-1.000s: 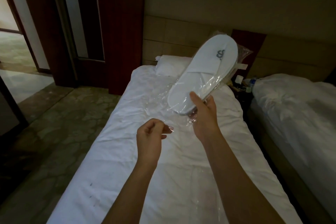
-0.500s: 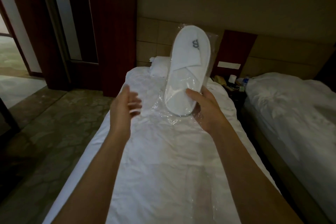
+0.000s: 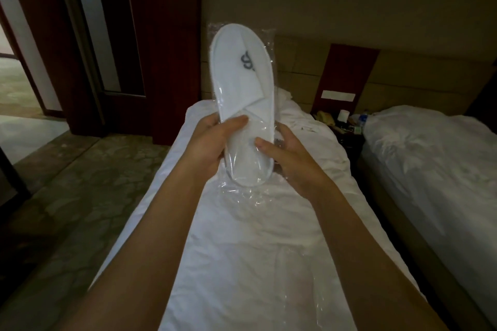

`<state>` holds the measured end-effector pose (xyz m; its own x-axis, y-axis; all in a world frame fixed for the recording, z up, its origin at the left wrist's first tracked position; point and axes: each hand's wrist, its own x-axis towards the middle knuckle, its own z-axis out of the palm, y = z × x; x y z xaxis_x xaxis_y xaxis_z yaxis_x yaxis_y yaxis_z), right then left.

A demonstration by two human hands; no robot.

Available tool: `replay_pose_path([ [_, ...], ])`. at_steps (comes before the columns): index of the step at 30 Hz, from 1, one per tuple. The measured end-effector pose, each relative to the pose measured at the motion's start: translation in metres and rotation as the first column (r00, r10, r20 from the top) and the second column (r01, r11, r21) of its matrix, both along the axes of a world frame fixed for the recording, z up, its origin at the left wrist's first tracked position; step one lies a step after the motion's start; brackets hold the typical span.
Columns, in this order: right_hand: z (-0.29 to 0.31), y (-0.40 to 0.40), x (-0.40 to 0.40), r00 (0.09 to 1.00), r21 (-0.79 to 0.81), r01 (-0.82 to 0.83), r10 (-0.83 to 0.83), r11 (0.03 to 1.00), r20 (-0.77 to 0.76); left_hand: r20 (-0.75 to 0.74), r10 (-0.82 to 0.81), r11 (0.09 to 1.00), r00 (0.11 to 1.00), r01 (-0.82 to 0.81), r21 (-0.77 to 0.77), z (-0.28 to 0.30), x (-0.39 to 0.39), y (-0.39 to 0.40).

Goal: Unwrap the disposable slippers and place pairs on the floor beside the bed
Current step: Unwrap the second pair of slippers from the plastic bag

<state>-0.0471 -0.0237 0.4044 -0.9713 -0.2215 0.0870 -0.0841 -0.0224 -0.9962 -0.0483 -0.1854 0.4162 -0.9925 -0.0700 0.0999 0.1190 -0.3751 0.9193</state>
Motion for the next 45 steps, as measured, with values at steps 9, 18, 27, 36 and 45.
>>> replay_pose_path([
  [9,-0.032,-0.041,0.071,0.676,-0.307,0.506,-0.592,0.806,-0.439,-0.062,0.146,0.988,0.987,-0.143,0.058,0.02,-0.019,-0.017],
  [18,-0.06,-0.059,0.054,0.883,-0.319,0.443,-0.469,0.838,-0.005,-0.072,0.129,0.991,0.989,-0.125,0.054,0.023,-0.024,-0.015],
  [27,-0.062,-0.054,0.039,0.986,-0.695,0.168,-0.1,0.699,0.137,-0.068,0.08,0.997,0.995,-0.078,0.024,0.009,-0.027,-0.011],
  [36,-0.063,-0.045,0.019,0.978,-0.676,0.194,-0.088,0.711,0.188,-0.043,0.027,0.999,0.999,-0.026,0.019,-0.009,-0.031,0.009],
  [45,-0.092,-0.026,0.016,0.965,-0.664,0.259,-0.149,0.701,0.218,0.146,-0.036,0.991,0.989,0.054,-0.123,-0.06,-0.024,0.027],
])
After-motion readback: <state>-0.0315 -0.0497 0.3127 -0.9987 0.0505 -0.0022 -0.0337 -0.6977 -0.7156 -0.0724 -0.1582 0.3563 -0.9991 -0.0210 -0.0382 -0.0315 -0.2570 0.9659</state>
